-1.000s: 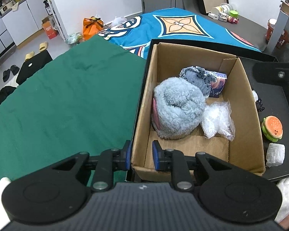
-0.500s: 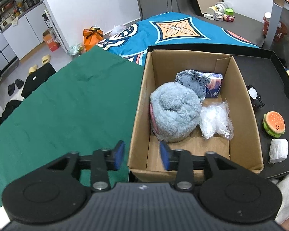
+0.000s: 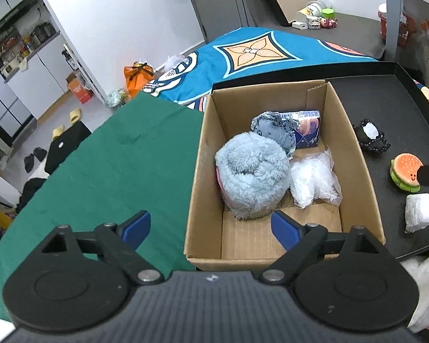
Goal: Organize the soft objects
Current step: 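Move the right gripper back over the tray to the white cloth item, then close the right gripper on the white cloth item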
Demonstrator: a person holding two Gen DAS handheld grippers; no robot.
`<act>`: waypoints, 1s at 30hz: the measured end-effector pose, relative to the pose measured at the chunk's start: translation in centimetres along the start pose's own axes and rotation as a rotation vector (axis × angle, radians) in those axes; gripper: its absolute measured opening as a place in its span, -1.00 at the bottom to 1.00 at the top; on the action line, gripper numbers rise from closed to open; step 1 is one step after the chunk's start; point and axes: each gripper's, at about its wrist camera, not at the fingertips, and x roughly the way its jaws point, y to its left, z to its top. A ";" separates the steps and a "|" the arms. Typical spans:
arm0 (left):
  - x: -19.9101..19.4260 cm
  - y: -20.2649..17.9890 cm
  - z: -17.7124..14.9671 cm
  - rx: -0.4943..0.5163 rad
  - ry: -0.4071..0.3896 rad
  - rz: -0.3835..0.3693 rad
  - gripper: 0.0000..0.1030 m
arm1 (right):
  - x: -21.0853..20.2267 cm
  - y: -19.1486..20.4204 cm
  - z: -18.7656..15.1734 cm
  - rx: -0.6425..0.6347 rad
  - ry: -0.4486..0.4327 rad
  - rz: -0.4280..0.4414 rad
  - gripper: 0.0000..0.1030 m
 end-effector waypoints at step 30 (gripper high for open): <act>0.7 -4.6 0.9 0.186 0.044 0.103 0.86 | 3.2 -4.0 -1.9 0.140 0.095 -0.063 -0.39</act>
